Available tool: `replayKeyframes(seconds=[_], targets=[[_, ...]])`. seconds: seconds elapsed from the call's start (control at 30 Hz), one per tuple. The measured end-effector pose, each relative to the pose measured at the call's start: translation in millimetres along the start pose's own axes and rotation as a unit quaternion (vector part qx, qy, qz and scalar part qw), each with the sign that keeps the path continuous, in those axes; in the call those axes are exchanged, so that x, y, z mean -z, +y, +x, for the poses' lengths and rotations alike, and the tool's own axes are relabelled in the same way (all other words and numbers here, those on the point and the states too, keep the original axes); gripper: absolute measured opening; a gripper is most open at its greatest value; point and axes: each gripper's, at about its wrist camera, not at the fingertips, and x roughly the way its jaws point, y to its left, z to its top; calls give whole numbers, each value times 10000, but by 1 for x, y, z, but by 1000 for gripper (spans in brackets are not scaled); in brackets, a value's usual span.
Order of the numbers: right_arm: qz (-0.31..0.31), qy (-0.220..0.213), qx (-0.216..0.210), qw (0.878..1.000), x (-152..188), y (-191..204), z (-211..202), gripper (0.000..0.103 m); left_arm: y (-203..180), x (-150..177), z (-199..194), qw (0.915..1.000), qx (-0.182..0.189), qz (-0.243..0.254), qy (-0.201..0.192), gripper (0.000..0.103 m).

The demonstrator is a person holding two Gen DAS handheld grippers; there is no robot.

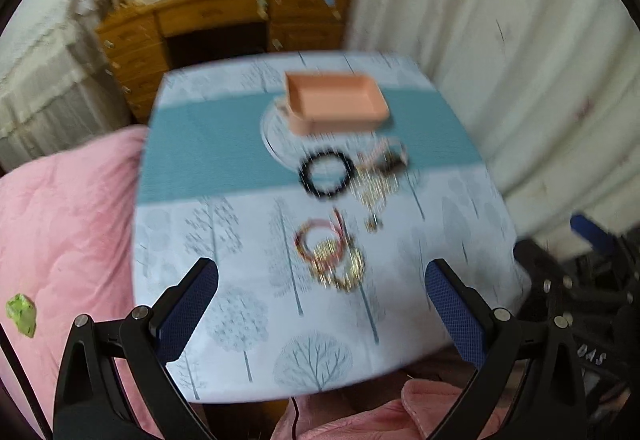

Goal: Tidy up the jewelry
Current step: 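Grasp the red string bracelet with the left tool while the right tool grasps the gold leaf bracelet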

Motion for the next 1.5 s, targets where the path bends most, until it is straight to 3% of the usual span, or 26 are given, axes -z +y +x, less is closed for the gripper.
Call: replayKeyframes(seconds=[0.13, 0.23, 0.37, 0.47, 0.67, 0.8, 0.93, 1.03, 1.17, 1.3, 1.47, 1.5], targets=[[-78, 267, 87, 9996, 14, 6, 16, 102, 13, 17, 37, 9957, 393, -278, 790, 102], [-79, 584, 86, 9982, 29, 10, 31, 102, 29, 35, 65, 9854, 615, -822, 1358, 102], [67, 893, 19, 9960, 46, 14, 52, 102, 44, 53, 92, 9799, 426, -1083, 1620, 102], [30, 1022, -53, 9947, 57, 17, 67, 102, 47, 56, 109, 9831, 147, -888, 1593, 102], [-1117, 901, -616, 9877, 76, 41, 100, 102, 33, 37, 147, 9878, -93, -79, 1553, 102], [-2239, 365, -1146, 9672, 85, 70, 119, 102, 33, 16, 166, 9886, 381, -380, 1404, 102], [-3124, 71, -1471, 9385, 95, 94, 143, 102, 43, 4, 187, 9806, 734, -1000, 1520, 102], [-3251, 45, -1708, 9301, 93, 99, 157, 102, 43, 1, 199, 9803, 603, -1047, 1563, 102], [-2979, 105, -2034, 9326, 83, 94, 170, 102, 37, 0, 203, 9853, 129, -744, 1530, 98], [-2828, 292, -2307, 9306, 77, 87, 180, 90, 29, 1, 203, 9886, -165, -427, 1434, 92], [-2949, 299, -2510, 9215, 73, 79, 185, 78, 24, -3, 197, 9913, -346, -342, 1220, 65], [-3003, 267, -2507, 9199, 75, 80, 183, 72, 25, -2, 195, 9918, -348, -362, 1175, 63]])
